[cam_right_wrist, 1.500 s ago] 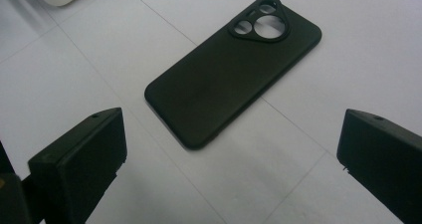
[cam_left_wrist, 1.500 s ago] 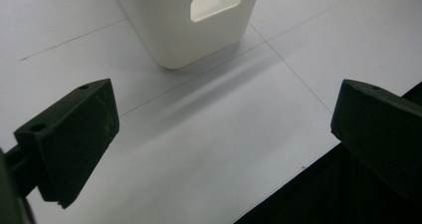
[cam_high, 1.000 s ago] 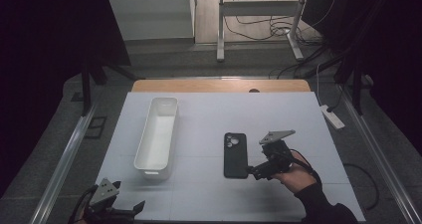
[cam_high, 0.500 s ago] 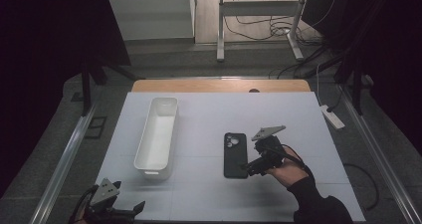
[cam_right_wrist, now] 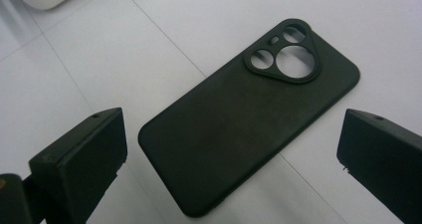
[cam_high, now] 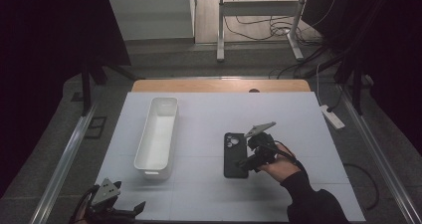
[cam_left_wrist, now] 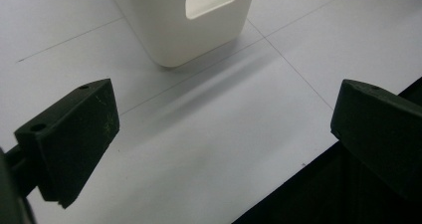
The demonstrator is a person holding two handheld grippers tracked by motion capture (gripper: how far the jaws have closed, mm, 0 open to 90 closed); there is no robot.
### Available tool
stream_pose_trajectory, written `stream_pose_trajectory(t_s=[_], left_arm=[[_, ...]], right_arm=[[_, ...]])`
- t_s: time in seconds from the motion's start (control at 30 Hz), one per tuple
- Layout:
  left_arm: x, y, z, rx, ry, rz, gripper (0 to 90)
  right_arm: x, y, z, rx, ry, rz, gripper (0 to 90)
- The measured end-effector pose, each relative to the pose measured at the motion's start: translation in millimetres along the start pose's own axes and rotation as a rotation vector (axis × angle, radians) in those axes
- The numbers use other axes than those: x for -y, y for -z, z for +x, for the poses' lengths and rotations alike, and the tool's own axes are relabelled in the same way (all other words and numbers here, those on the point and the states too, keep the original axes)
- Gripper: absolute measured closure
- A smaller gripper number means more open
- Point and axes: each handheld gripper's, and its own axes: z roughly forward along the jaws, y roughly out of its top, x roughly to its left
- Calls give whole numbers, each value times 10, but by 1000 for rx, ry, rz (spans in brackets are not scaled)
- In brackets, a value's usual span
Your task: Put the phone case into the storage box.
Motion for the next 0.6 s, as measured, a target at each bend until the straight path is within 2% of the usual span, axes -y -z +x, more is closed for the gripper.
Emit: stream_pose_trajectory(t_s=[0.3,0.4,0.53,0.57,0.6], left_arm=[[0,0,0,1,-1,1,0],[1,0,-1,1,-1,-1,0],[-1,-2,-3,1,-3,1,0],[-1,-2,-4,0,-4,1,0],[-1,-2,-4,0,-4,1,0]], right_arm=[[-118,-130,50,1,9,45,0],[-128,-168,52,8,19,54,29],[-131,-200,46,28,25,74,108],[-133,-202,41,27,28,77,174],[-133,-202,41,27,28,77,174]])
